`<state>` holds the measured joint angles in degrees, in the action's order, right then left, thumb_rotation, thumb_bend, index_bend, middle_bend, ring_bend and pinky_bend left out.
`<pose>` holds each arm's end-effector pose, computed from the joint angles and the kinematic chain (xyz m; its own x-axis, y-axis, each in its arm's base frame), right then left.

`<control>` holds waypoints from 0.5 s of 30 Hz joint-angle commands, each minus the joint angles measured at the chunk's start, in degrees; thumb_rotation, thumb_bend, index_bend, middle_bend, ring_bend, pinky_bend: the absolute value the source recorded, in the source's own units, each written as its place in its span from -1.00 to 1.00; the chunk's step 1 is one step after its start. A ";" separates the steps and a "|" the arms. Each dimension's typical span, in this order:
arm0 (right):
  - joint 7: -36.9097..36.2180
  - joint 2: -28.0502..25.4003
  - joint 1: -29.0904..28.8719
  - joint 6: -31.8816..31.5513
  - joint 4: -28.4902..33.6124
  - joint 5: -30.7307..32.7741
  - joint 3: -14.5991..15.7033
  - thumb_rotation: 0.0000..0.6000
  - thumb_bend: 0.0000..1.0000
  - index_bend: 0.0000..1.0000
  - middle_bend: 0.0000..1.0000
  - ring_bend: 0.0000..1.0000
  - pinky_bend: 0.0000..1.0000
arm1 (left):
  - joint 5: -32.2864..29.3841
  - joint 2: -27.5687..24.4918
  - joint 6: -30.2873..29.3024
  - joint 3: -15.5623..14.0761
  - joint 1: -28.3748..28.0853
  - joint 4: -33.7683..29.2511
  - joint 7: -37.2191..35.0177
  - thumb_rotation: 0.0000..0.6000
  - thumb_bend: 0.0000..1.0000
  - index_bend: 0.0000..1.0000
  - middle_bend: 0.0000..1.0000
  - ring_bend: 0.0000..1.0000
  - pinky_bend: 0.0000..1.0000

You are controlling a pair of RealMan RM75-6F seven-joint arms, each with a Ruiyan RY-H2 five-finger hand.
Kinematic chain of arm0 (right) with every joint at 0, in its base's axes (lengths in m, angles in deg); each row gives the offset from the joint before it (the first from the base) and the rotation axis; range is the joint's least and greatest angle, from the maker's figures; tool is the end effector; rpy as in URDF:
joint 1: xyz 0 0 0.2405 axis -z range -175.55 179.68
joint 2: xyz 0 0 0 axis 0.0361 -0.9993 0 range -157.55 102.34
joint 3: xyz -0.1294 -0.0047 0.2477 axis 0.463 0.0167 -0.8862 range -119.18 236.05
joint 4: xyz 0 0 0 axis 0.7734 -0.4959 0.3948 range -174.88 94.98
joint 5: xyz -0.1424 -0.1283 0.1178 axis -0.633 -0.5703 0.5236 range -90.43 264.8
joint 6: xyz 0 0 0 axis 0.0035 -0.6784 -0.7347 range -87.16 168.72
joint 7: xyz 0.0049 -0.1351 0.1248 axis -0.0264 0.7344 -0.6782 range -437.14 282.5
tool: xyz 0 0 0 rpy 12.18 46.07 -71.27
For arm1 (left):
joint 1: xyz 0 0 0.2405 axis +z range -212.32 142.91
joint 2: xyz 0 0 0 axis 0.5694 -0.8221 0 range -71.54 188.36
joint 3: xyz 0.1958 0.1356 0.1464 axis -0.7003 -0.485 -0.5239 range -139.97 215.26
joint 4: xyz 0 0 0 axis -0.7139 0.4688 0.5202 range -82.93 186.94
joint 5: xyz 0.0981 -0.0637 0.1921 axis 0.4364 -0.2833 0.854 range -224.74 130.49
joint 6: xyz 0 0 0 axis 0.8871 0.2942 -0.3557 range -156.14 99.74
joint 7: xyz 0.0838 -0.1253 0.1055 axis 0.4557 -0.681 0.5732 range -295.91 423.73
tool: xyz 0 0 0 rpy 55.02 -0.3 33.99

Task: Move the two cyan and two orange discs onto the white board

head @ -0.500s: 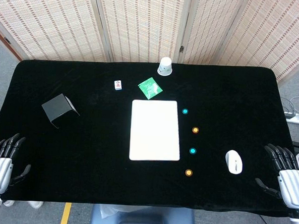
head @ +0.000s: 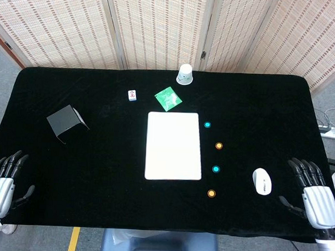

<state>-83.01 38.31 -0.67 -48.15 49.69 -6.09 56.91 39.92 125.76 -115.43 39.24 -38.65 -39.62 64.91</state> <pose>-0.3287 -0.2056 0.1469 0.3223 0.0177 0.9465 -0.9410 -0.1027 0.3224 -0.3347 0.2135 0.1382 0.3731 -0.0042 0.9278 0.9277 -0.0135 -0.3732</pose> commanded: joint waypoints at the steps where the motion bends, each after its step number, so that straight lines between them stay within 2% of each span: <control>1: 5.48 2.04 -3.99 6.41 2.41 0.80 -0.91 1.00 -0.49 -0.62 -0.79 -1.00 -1.00 | 0.32 -0.10 -0.19 -0.10 0.06 -0.12 -0.05 1.00 -0.20 -0.77 -0.97 -0.85 -1.00; 6: 11.79 4.84 -9.71 15.81 4.24 4.76 -3.01 1.00 -0.49 -0.44 -0.79 -1.00 -1.00 | 0.23 -0.35 -0.08 -0.19 0.18 -0.17 -0.31 1.00 -0.20 -0.77 -0.97 -0.85 -1.00; 10: 15.39 9.41 -14.15 22.34 2.25 9.84 -5.31 1.00 -0.49 -0.35 -0.77 -0.98 -1.00 | -0.02 -0.35 0.00 -0.36 0.44 0.16 -0.72 1.00 -0.20 -0.76 -0.97 -0.85 -1.00; 15: 17.72 13.54 -18.15 27.41 -0.62 14.25 -7.10 1.00 -0.49 -0.27 -0.76 -0.97 -1.00 | -0.57 -0.56 0.25 -0.35 0.63 0.40 -0.98 1.00 -0.20 -0.76 -0.97 -0.85 -1.00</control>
<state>-66.56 50.18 -17.28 -22.56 50.40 6.52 50.89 39.35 125.20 -115.17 38.90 -38.03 -39.22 63.93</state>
